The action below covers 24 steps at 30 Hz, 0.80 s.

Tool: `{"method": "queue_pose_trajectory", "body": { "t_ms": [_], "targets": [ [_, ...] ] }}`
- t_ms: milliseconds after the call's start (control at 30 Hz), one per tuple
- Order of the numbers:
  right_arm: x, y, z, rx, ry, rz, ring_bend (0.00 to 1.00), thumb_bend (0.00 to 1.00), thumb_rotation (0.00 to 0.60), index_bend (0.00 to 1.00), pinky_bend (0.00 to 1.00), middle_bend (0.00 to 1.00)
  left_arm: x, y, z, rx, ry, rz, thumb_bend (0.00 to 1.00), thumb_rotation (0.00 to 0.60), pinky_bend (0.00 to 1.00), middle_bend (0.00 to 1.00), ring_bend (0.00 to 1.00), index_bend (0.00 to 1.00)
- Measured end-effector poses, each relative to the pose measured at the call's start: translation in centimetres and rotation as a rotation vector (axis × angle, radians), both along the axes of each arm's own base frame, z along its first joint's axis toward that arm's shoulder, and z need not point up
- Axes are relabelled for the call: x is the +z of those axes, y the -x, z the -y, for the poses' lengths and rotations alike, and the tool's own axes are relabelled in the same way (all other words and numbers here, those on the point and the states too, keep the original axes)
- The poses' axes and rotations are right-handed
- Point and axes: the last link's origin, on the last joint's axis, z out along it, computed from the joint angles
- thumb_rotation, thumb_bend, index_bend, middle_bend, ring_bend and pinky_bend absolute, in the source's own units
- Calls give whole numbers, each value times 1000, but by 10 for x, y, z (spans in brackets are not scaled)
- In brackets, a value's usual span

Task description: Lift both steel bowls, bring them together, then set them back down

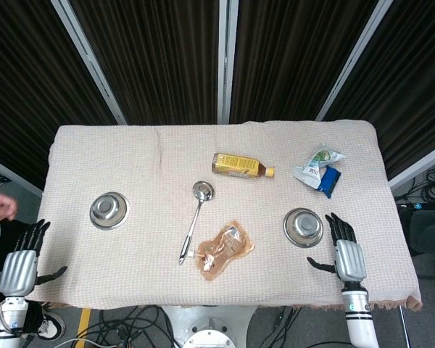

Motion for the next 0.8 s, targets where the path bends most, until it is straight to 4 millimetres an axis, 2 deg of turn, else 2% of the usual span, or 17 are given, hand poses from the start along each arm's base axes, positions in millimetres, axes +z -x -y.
{"method": "queue_pose_trajectory", "body": {
  "t_ms": [167, 333, 400, 567, 800],
  "targets": [
    [1, 1, 4, -1, -7, -9, 0, 0, 600, 0, 0, 0, -1, -2, -6, -15, 10, 3, 0, 600, 127, 35, 0, 60],
    [7, 0, 12, -3, -35, -64, 0, 0, 600, 0, 0, 0, 2, -12, -28, -87, 44, -23, 0, 600, 125, 35, 0, 83],
    [11, -2, 17, -4, -55, -104, 0, 0, 600, 0, 0, 0, 4, -17, -41, -121, 73, -31, 0, 600, 123, 35, 0, 119],
    [24, -10, 34, -23, -153, -197, 0, 0, 600, 0, 0, 0, 5, -28, -76, -136, 208, -27, 0, 600, 141, 38, 0, 124],
    [31, -26, 71, -40, -306, -274, 0, 0, 600, 0, 0, 0, -11, -56, -137, -132, 480, -98, 0, 600, 143, 48, 0, 114]
  ]
}}
